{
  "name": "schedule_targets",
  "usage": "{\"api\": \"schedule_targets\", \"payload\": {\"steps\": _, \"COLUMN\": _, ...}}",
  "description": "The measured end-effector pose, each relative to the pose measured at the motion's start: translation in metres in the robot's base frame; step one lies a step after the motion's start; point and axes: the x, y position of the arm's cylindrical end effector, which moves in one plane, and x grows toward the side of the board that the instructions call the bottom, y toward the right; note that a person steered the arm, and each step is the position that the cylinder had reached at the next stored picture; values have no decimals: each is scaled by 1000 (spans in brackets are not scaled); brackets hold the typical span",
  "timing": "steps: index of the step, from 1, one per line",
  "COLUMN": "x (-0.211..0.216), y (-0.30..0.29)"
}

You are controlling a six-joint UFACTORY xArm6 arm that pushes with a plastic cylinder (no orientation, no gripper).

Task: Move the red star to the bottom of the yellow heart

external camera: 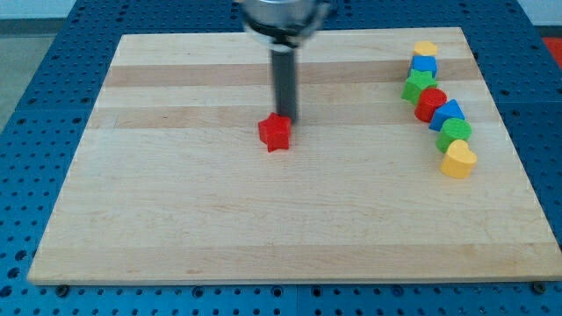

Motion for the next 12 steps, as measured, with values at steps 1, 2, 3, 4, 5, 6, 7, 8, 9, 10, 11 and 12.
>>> {"api": "schedule_targets", "payload": {"steps": 1, "x": 47, "y": 53}}
{"api": "schedule_targets", "payload": {"steps": 2, "x": 41, "y": 45}}
{"api": "schedule_targets", "payload": {"steps": 3, "x": 7, "y": 18}}
{"api": "schedule_targets", "payload": {"steps": 4, "x": -13, "y": -10}}
{"api": "schedule_targets", "payload": {"steps": 5, "x": 0, "y": -57}}
{"api": "schedule_targets", "payload": {"steps": 6, "x": 32, "y": -45}}
{"api": "schedule_targets", "payload": {"steps": 7, "x": 37, "y": -25}}
{"api": "schedule_targets", "payload": {"steps": 8, "x": -13, "y": -32}}
{"api": "schedule_targets", "payload": {"steps": 9, "x": -27, "y": -63}}
{"api": "schedule_targets", "payload": {"steps": 10, "x": 16, "y": -92}}
{"api": "schedule_targets", "payload": {"steps": 11, "x": 61, "y": -84}}
{"api": "schedule_targets", "payload": {"steps": 12, "x": 70, "y": -20}}
